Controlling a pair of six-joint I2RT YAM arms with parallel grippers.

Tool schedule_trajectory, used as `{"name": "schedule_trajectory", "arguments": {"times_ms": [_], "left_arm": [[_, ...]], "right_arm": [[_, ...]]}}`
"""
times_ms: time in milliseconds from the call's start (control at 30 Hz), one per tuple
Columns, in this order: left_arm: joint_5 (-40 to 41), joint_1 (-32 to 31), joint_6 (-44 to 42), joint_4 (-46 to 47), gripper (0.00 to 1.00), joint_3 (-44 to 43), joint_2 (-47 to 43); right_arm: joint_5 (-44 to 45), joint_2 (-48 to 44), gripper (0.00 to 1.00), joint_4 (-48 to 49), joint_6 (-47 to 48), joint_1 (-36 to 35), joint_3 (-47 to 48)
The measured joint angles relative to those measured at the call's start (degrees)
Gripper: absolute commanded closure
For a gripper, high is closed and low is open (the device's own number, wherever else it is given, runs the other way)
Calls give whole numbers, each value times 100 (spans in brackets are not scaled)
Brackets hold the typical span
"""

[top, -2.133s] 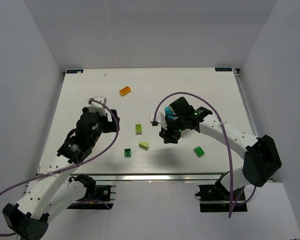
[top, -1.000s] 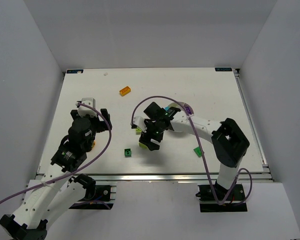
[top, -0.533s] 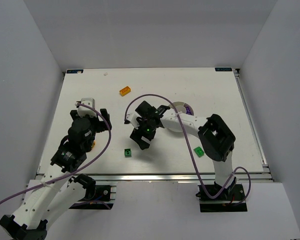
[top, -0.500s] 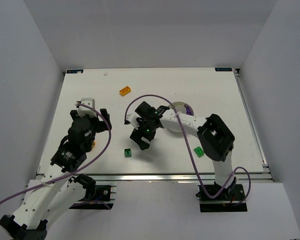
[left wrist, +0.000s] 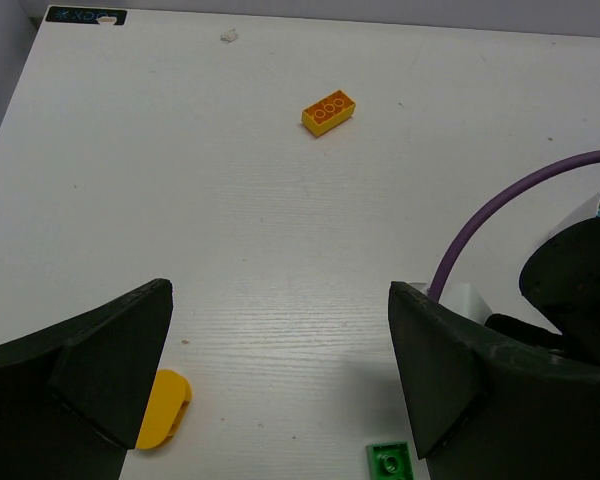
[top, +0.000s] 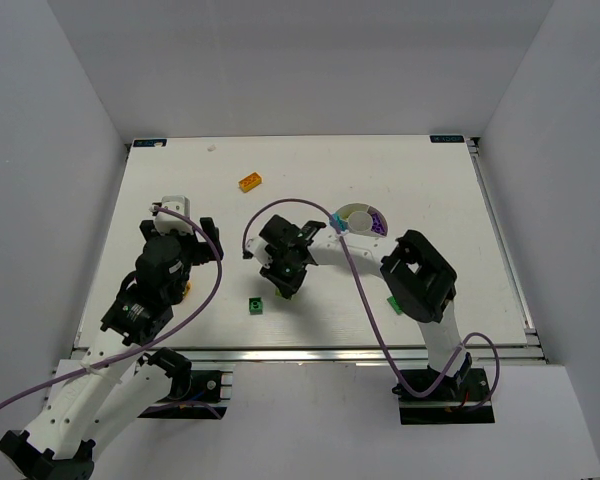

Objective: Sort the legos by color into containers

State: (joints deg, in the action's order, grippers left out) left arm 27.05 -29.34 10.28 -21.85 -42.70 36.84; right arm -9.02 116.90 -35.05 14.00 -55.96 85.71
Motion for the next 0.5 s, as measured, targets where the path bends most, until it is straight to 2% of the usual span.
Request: {"name": "schedule_trajectory", "arguments": {"times_ms": [133, 267, 300, 367, 433, 500], "left_arm": [[-24, 0, -11, 22, 5, 20, -63], [-282, 0, -79, 166, 21, 192, -308], [-380, 0, -98, 186, 29, 225, -361], [-623, 0, -136, 282, 33, 271, -435], [-846, 0, -166, 365, 32, 275, -426], [-1060, 0, -177, 439, 26, 278, -345]], "right_arm": [[7, -42, 100, -83, 129, 22, 120], [-26, -382, 100, -369, 363, 170, 470], [-20, -557, 100, -413, 455, 260, 605], [31, -981, 100, -402, 619, 496, 863], [118, -1425, 100, -334, 815, 807, 1016], [221, -1825, 100, -221, 1038, 1152, 1029]]}}
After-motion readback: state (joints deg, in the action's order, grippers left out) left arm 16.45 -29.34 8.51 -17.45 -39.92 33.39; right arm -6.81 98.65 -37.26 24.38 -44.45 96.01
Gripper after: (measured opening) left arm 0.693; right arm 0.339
